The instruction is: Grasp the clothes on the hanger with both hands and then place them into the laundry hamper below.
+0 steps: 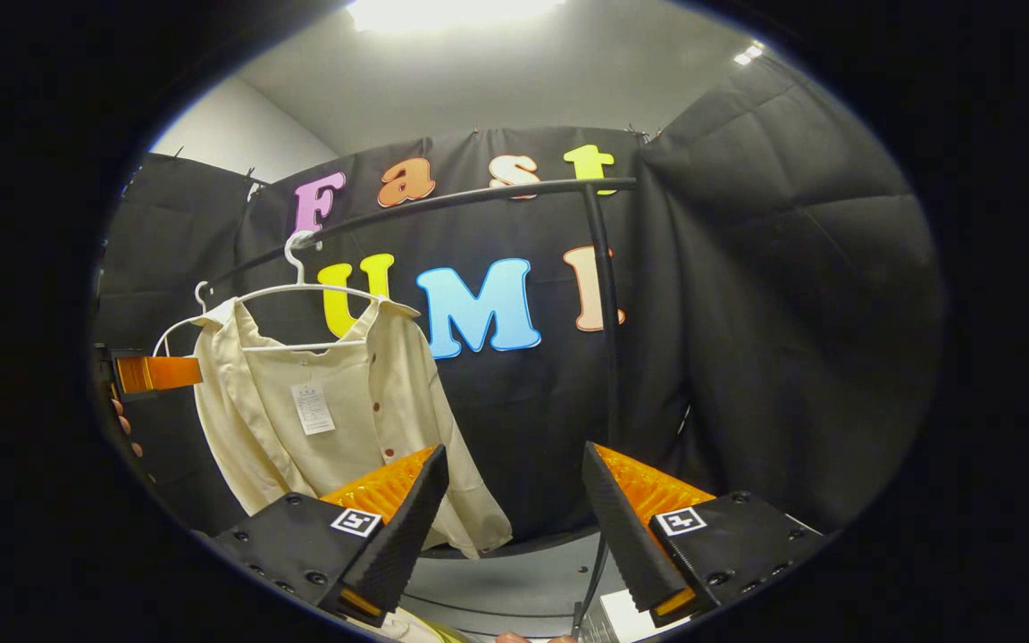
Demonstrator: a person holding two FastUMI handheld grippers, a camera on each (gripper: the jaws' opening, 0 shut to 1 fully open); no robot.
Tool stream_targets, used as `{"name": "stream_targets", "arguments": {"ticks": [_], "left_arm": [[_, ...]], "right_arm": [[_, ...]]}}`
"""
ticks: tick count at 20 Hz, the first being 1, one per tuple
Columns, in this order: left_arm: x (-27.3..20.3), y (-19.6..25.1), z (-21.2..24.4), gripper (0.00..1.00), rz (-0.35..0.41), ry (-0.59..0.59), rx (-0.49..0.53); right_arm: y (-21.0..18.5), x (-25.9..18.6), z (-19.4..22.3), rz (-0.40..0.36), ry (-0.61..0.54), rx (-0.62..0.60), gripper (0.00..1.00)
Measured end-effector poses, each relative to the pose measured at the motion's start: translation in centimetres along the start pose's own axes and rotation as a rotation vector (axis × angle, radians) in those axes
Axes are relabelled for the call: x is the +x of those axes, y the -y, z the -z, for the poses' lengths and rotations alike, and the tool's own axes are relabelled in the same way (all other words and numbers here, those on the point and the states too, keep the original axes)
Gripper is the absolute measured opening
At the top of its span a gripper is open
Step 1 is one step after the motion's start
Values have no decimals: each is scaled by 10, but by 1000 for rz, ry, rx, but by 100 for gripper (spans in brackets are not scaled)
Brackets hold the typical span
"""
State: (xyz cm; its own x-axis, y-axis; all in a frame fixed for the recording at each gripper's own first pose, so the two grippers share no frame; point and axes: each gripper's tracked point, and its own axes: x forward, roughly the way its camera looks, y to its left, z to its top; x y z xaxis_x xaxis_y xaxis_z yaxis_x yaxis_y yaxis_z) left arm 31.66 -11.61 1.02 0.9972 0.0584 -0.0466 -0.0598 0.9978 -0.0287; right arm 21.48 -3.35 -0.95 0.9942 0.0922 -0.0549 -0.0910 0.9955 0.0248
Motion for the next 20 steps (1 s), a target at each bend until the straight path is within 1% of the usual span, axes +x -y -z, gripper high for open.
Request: {"name": "stream_targets", "arguments": {"ticks": [4,7,12,15,17,18,20], "left_arm": [[45,-2,16,95,-71,-14,-8],[76,-14,24,95,-162,-18,17],[117,-26,32,95,-284,-23,15],[132,-38,31,95,-367,-16,40],[137,-47,33,75,-424,-27,62],[140,-51,33,77,-444,-28,70],[149,-53,31,78,-453,-26,79]], "right_arm": [[-1,40,8,-61,-20,-8,95],[-4,64,19,-112,-49,-11,95],[-9,89,42,-181,-101,-42,96],[-16,99,56,-218,-138,-47,95],[-21,104,63,-246,-157,-48,96],[-23,106,66,-258,-164,-49,96],[-27,110,70,-277,-168,-58,96]]}}
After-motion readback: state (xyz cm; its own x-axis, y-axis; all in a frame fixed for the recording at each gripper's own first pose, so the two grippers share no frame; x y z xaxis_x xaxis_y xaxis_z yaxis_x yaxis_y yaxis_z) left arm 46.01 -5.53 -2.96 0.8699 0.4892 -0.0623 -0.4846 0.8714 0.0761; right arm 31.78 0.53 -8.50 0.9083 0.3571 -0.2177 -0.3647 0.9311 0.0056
